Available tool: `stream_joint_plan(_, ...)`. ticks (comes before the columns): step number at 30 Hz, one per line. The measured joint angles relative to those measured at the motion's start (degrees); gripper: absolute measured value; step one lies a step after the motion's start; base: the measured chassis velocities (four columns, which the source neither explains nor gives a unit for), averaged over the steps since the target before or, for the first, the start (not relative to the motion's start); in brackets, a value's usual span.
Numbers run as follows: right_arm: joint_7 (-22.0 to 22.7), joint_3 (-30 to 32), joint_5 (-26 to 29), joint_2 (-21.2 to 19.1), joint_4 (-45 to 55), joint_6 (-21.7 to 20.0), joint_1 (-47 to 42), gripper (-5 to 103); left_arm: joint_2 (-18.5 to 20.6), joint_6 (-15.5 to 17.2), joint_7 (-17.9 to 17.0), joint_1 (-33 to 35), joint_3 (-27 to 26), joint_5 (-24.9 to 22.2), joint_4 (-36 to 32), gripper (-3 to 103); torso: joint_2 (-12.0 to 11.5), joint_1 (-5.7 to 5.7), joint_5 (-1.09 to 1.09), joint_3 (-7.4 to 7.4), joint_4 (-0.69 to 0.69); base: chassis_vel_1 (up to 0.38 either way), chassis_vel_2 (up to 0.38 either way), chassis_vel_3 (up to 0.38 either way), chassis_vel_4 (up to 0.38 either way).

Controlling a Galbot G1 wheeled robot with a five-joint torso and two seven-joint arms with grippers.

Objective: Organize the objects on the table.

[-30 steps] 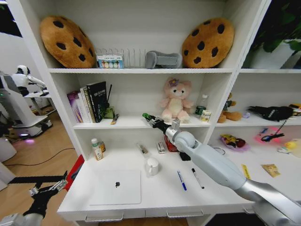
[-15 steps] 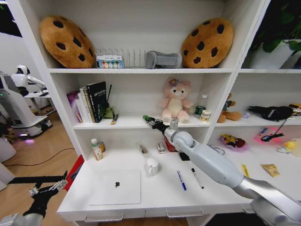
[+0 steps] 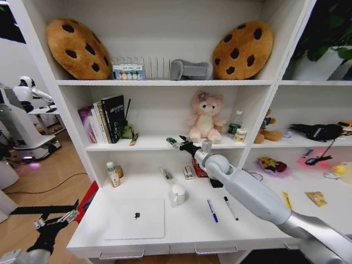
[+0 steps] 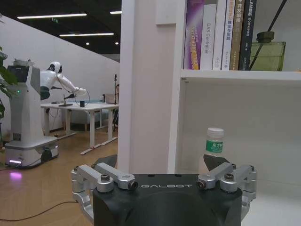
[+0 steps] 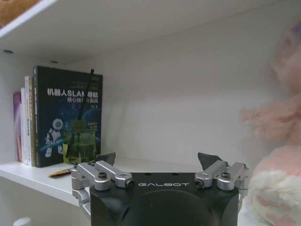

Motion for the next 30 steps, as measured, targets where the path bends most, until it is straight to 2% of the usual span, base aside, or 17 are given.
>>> stream_joint_plan(2,1.4,7.5,0.3,-1.8,7.1,-1.0,-6.7,100,0.0,0.0,0.0,0.0,0.0,0.0,0.0,100,0.0,0.00,0.00,0.00,0.00,0.000,0.000,0.000,0.000)
stream_joint_plan(3,1.4,7.5,0.3,-1.8,7.1,-1.0,-6.7,100,0.0,0.0,0.0,0.0,0.0,0.0,0.0,100,0.0,0.00,0.00,0.00,0.00,0.000,0.000,0.000,0.000)
stream_joint_plan(4,1.7,13.3,-0.1,-2.9,11.6,-1.4,-12.3,100,0.0,0.0,0.0,0.0,0.0,0.0,0.0,100,0.0,0.00,0.00,0.00,0.01,0.000,0.000,0.000,0.000)
stream_joint_plan(5,1.7,16.3,-0.8,-3.4,13.8,-1.5,-15.7,100,0.0,0.0,0.0,0.0,0.0,0.0,0.0,100,0.0,0.00,-0.01,0.00,0.00,0.000,0.000,0.000,0.000)
stream_joint_plan(6,1.3,22.7,-2.4,-4.2,17.7,-1.6,-23.6,100,0.0,0.0,0.0,0.0,0.0,0.0,0.0,100,0.0,0.00,0.02,0.00,-0.02,0.000,0.000,0.000,0.000)
stream_joint_plan(7,1.3,22.7,-2.4,-4.2,17.7,-1.6,-23.6,100,0.0,0.0,0.0,0.0,0.0,0.0,0.0,100,0.0,0.00,0.02,0.00,-0.02,0.000,0.000,0.000,0.000)
stream_joint_plan(9,0.5,30.4,-3.8,-4.4,21.4,-1.2,-32.7,100,0.0,0.0,0.0,0.0,0.0,0.0,0.0,100,0.0,0.00,0.02,-0.01,-0.03,0.000,0.000,0.000,0.000)
stream_joint_plan(10,0.0,35.8,-4.8,-3.8,23.4,-0.7,-39.3,100,0.0,0.0,0.0,0.0,0.0,0.0,0.0,100,0.0,-0.01,-0.01,-0.01,-0.03,0.000,0.000,0.000,0.000)
stream_joint_plan(11,0.0,35.8,-4.8,-3.8,23.4,-0.7,-39.3,100,0.0,0.0,0.0,0.0,0.0,0.0,0.0,100,0.0,-0.01,-0.01,-0.01,-0.03,0.000,0.000,0.000,0.000)
stream_joint_plan(14,-1.9,45.8,-9.4,-0.8,25.5,1.6,-53.3,100,0.0,0.0,0.0,0.0,0.0,0.0,0.0,100,0.0,-0.01,0.02,-0.01,-0.02,0.000,0.000,0.000,0.000)
stream_joint_plan(15,-1.9,45.8,-9.4,-0.8,25.5,1.6,-53.3,100,0.0,0.0,0.0,0.0,0.0,0.0,0.0,100,0.0,-0.01,0.02,-0.01,-0.02,0.000,0.000,0.000,0.000)
stream_joint_plan(17,-3.7,51.4,-13.8,2.2,25.4,4.1,-61.0,100,0.0,0.0,0.0,0.0,0.0,0.0,0.0,100,0.0,-0.01,0.00,-0.01,-0.02,0.000,0.000,0.000,0.000)
stream_joint_plan(18,-3.7,51.4,-13.8,2.2,25.4,4.1,-61.0,100,0.0,0.0,0.0,0.0,0.0,0.0,0.0,100,0.0,-0.01,0.00,-0.01,-0.02,0.000,0.000,0.000,0.000)
stream_joint_plan(22,-4.3,55.3,-17.1,8.0,23.6,7.2,-69.3,100,0.0,0.0,0.0,0.0,0.0,0.0,0.0,100,0.0,-0.01,-0.01,-0.01,-0.01,0.000,0.000,0.000,0.000)
stream_joint_plan(26,-4.3,55.3,-18.2,10.5,22.2,8.0,-71.9,100,0.0,0.0,0.0,0.0,0.0,0.0,0.0,100,0.0,-0.01,-0.01,0.00,-0.01,0.000,0.000,0.000,0.000)
stream_joint_plan(28,-4.3,54.3,-20.2,12.9,19.3,8.8,-74.0,100,0.0,0.0,0.0,0.0,0.0,0.0,0.0,100,0.0,-0.01,-0.01,0.00,-0.02,0.000,0.000,0.000,0.000)
stream_joint_plan(30,-4.2,53.7,-20.9,13.4,17.9,8.7,-74.4,100,0.0,0.0,0.0,0.0,0.0,0.0,0.0,100,0.0,-0.01,0.01,0.00,-0.02,0.000,0.000,0.000,0.000)
